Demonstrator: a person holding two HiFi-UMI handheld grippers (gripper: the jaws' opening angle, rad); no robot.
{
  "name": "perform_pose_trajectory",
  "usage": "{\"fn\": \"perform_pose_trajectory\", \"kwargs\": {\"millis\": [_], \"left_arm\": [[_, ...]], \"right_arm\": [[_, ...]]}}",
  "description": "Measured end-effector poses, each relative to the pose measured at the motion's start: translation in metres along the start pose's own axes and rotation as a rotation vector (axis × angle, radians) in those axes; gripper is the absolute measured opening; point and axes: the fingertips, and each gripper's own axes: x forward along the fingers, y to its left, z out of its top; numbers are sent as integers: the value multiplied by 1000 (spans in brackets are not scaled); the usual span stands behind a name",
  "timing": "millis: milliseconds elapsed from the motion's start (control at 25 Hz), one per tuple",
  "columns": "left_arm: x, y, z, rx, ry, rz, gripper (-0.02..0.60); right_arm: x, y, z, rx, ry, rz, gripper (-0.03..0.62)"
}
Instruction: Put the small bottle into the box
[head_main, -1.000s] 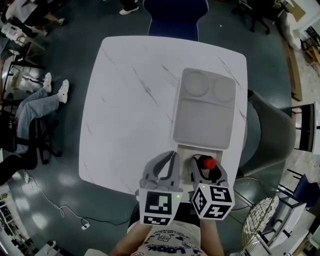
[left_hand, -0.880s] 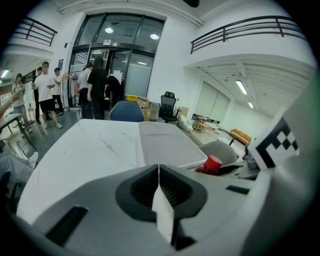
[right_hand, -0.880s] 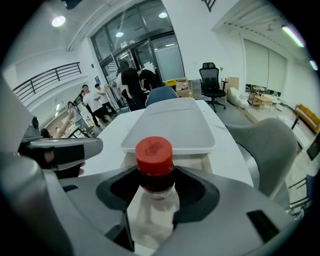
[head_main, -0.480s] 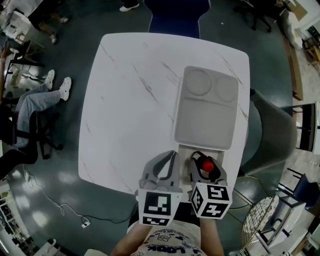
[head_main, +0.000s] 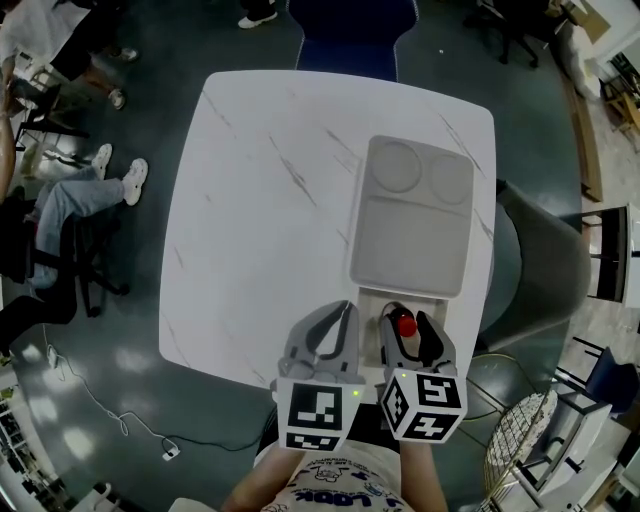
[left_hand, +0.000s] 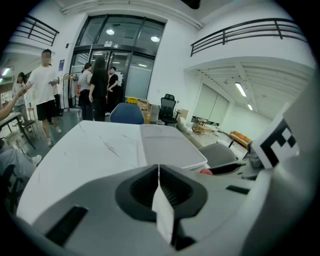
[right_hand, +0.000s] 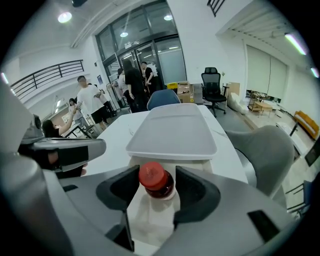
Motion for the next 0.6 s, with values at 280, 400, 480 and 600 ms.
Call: {"fn": "perform_pose_trajectory", "kwargs": {"millis": [280, 400, 480, 600], "left_arm": [[-13, 4, 19, 12, -49, -1, 20], [-20, 3, 32, 25, -83, -7, 20], [-26, 2, 41, 34, -106, -12, 20], [-37, -1, 55, 50, -149, -18, 20]], "right_arm": [[-23, -1, 23, 40, -89, -33, 229], [-36, 0, 35, 48, -142, -47, 229], [-46, 3, 44, 49, -181, -56, 229], [-63, 7, 57, 49, -244, -69, 229]]}}
